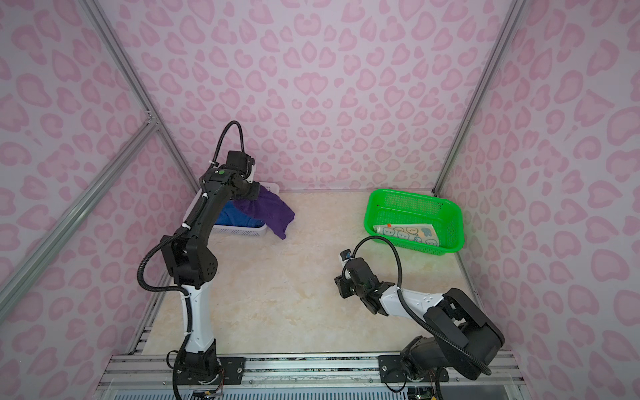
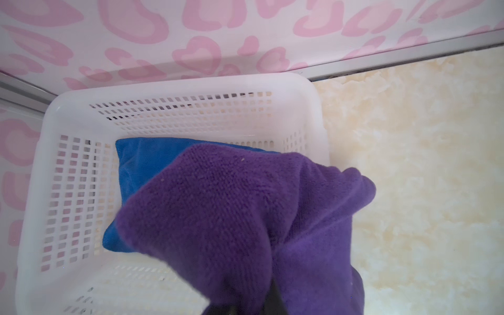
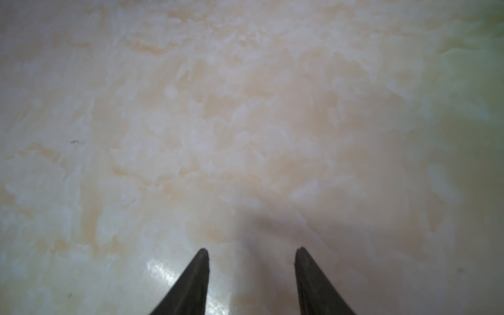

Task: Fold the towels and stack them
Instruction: 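Carry the purple towel with the left gripper to the white basket, then lower the purple towel onto the blue towel and open the left gripper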

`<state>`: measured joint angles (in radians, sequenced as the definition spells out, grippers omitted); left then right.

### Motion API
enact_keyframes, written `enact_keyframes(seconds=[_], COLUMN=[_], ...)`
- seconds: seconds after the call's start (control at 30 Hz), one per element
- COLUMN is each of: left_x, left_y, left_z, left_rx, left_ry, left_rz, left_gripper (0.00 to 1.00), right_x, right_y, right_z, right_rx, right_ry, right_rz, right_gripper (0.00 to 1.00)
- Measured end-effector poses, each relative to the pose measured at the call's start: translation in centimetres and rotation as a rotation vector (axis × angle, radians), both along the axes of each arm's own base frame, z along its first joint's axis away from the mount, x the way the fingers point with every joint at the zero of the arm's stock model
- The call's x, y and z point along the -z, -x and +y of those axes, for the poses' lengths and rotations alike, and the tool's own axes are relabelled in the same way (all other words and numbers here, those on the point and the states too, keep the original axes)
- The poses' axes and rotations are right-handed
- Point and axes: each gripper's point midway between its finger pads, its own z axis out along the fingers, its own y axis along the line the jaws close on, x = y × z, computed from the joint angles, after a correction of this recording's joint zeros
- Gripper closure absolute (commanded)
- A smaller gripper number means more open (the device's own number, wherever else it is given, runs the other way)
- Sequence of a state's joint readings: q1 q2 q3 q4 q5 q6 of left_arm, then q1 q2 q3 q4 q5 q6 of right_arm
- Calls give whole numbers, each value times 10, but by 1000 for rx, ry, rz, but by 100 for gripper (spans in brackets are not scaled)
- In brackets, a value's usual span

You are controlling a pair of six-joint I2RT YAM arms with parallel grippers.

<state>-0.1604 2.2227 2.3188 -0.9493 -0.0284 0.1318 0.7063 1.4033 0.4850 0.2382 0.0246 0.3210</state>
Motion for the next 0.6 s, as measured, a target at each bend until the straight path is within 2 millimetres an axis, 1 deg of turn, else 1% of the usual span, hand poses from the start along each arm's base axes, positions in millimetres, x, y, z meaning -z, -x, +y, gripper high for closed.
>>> enact_keyframes(seconds=[0.1, 0.3, 0.4, 0.47, 0.6], left_x=[3, 18, 26, 33, 37], left_y=[-5, -5, -6, -7, -17], left_z=[22, 68, 85, 92, 92], left_rx=[-25, -85, -104, -104, -89], left_ry=[19, 30, 21, 10, 4], left_rz=[15, 62, 76, 88, 85], left_gripper=[96, 97, 97, 97, 97], right_x=[1, 6, 8, 9, 11], right_y=[-1, -4, -6, -5, -5], right_z=[4, 15, 21, 26, 36], right_rx=[-7, -24, -34, -44, -66], right_ry=[4, 17, 24, 31, 36], right_rz=[4, 20, 27, 35, 45], right_gripper=[48, 49, 49, 49, 49])
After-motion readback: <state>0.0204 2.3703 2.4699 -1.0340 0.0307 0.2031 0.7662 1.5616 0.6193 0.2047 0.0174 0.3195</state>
